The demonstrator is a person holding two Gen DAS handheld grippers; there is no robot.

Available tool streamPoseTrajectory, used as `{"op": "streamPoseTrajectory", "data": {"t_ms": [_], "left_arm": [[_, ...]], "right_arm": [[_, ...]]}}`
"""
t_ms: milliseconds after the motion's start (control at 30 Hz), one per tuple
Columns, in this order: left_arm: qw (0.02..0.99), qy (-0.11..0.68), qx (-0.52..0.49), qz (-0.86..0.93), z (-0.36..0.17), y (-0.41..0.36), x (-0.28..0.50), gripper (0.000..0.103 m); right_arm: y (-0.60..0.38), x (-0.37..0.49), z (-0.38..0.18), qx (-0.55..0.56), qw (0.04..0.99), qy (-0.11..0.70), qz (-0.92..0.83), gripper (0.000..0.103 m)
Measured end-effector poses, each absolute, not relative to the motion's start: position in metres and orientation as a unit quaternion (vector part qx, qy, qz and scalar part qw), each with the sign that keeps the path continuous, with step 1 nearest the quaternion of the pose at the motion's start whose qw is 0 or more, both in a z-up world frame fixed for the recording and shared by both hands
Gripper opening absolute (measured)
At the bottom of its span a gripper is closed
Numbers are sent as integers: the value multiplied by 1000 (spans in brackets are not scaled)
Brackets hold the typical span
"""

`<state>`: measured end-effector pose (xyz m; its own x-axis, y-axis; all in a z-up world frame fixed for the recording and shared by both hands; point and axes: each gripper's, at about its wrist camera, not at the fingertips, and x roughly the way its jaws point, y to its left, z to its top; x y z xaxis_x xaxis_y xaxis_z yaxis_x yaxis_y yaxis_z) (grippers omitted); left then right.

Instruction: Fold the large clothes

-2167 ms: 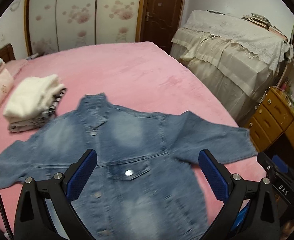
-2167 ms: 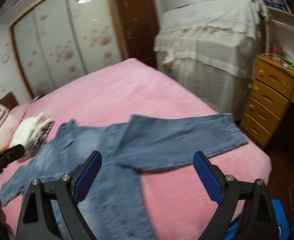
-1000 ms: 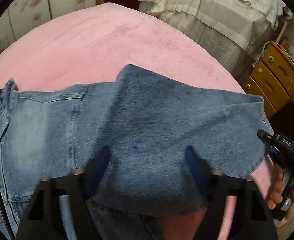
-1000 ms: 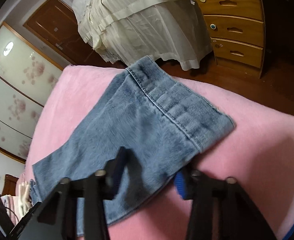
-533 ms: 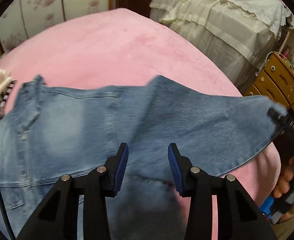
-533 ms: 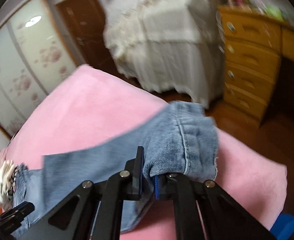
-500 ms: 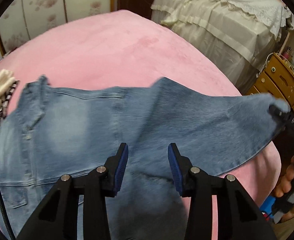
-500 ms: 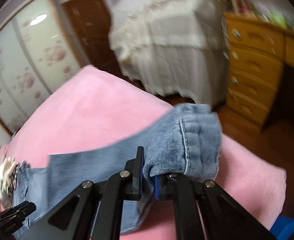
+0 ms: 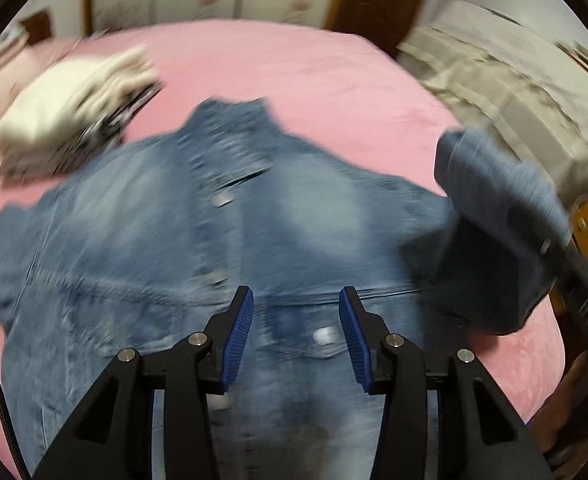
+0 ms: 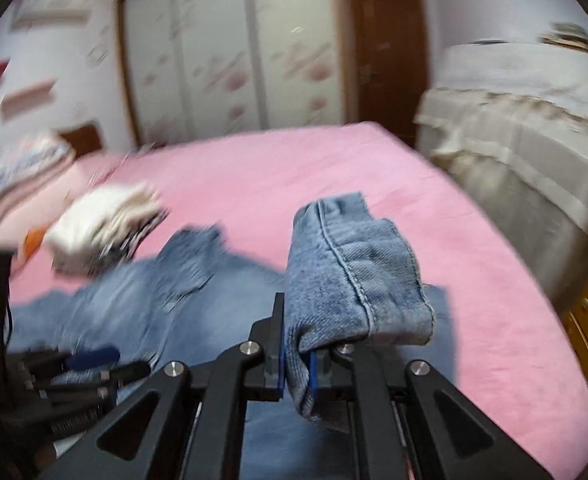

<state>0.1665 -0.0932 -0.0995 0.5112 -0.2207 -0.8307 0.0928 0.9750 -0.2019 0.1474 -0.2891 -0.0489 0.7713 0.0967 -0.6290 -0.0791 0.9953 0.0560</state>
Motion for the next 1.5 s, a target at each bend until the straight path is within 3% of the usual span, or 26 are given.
{"op": "streamPoseTrajectory", "data": {"t_ms": [267, 467, 600, 833, 967, 1133, 1333, 1433, 1500], "left_arm": [[853, 507, -104, -72, -133, -36, 162, 43], [845, 514, -121, -82, -144, -29, 163, 44], [841, 518, -126, -91, -148, -32, 165, 47], [836, 520, -132, -117, -151, -32, 164, 50], [823, 529, -151, -139, -159, -35, 164, 50], [796, 548, -188, -177, -170, -55, 167, 50], [801, 550, -111, -206, -165, -115, 165, 52], [808, 549, -60, -207, -164, -150, 166, 61], [812, 551, -33, -191, -167, -172, 171, 61]], "right_arm": [[-215, 162, -130, -29, 900, 427, 79, 9], [-200, 151, -163, -40, 881, 464, 85, 19], [-199, 146, -165, -31, 877, 469, 94, 38], [-209, 114, -141, -24, 889, 446, 102, 42], [-223, 89, -129, -3, 901, 423, 97, 53], [-255, 58, -122, 43, 904, 416, 88, 53], [-300, 37, -130, 109, 898, 422, 61, 53], [-319, 35, -140, 132, 891, 432, 46, 53], [-328, 36, -146, 146, 887, 436, 42, 53]]}}
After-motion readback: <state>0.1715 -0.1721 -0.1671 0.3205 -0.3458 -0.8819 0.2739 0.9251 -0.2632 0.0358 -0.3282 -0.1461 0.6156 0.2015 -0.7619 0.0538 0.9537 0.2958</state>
